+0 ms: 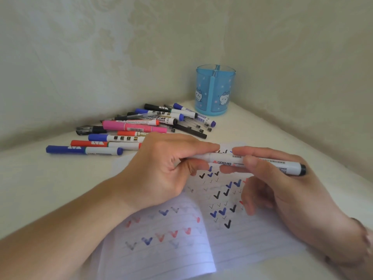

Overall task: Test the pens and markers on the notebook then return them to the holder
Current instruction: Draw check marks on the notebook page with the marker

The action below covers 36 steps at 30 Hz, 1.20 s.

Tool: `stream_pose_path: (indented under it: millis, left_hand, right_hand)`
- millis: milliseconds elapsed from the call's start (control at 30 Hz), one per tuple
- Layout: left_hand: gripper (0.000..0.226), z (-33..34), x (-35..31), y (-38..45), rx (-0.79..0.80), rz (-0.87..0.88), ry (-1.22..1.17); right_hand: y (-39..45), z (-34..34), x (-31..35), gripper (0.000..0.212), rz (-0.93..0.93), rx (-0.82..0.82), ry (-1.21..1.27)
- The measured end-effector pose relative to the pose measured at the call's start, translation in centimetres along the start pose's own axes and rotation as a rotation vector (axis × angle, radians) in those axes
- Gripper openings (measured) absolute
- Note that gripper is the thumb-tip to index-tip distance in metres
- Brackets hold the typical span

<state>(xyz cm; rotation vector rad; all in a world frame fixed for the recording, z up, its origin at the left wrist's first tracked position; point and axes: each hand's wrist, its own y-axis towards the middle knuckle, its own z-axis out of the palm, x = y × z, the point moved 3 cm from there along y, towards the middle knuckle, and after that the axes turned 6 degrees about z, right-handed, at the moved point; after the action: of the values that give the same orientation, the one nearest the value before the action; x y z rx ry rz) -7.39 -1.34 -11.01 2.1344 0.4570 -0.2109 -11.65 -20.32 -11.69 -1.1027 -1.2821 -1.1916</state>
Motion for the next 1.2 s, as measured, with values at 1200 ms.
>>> stream_pose_path:
  millis: [1200]
  left_hand:
    - [0.083,-0.9,5.5,-0.8,0.227,-0.392,0.314]
  right_hand:
    - [7.0,-10.2,-1.6,0.02,0.185,-0.605,-1.415]
